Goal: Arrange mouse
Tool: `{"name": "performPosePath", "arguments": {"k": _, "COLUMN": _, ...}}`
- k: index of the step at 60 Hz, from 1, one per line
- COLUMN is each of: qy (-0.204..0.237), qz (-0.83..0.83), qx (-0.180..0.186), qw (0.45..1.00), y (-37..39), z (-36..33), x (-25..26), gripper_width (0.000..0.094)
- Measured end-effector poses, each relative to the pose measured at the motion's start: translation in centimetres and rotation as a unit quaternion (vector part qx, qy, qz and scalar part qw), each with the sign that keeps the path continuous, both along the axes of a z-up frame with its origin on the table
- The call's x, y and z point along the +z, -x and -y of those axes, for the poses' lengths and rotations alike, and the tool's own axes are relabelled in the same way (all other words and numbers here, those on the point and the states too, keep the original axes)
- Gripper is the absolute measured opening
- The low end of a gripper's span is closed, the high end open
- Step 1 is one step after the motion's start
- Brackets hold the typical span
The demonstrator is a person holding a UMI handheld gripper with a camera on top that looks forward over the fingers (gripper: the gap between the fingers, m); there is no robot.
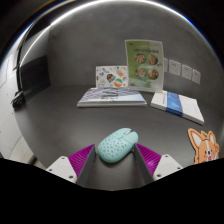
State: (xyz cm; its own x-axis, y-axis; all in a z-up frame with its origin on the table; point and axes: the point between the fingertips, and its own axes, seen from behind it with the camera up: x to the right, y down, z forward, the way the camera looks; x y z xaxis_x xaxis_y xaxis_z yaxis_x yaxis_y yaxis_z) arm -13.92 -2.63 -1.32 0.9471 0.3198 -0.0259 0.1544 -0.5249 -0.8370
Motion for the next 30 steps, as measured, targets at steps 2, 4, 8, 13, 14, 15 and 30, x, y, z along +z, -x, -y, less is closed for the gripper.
{"name": "performPosePath", "arguments": {"k": 2, "qy": 0.003, "qz": 0.000, "qx": -0.007, "qw": 1.000, "y": 0.4, "z": -0.7, "x": 0.0, "gripper_width": 0.0814}}
{"name": "performPosePath", "arguments": {"k": 4, "qy": 0.005, "qz": 0.000, "qx": -0.015, "qw": 1.000, "y": 0.7, "z": -1.4, "x": 0.0, "gripper_width": 0.0814}}
{"name": "performPosePath", "arguments": {"k": 8, "qy": 0.008, "qz": 0.005, "qx": -0.030, "qw": 0.999, "y": 1.1, "z": -2.3, "x": -0.1, "gripper_width": 0.0801}}
{"name": "performPosePath", "arguments": {"k": 13, "qy": 0.002, "qz": 0.002, "qx": -0.040, "qw": 0.999, "y": 1.4, "z": -2.8, "x": 0.2, "gripper_width": 0.0775}}
{"name": "performPosePath", "arguments": {"k": 14, "qy": -0.001, "qz": 0.003, "qx": -0.038, "qw": 0.999, "y": 1.5, "z": -2.9, "x": 0.2, "gripper_width": 0.0739}}
{"name": "performPosePath", "arguments": {"k": 15, "qy": -0.004, "qz": 0.002, "qx": -0.033, "qw": 0.999, "y": 1.7, "z": -2.9, "x": 0.2, "gripper_width": 0.0679}}
{"name": "performPosePath", "arguments": {"k": 30, "qy": -0.016, "qz": 0.002, "qx": 0.035, "qw": 0.999, "y": 3.0, "z": -2.0, "x": 2.7, "gripper_width": 0.0412}}
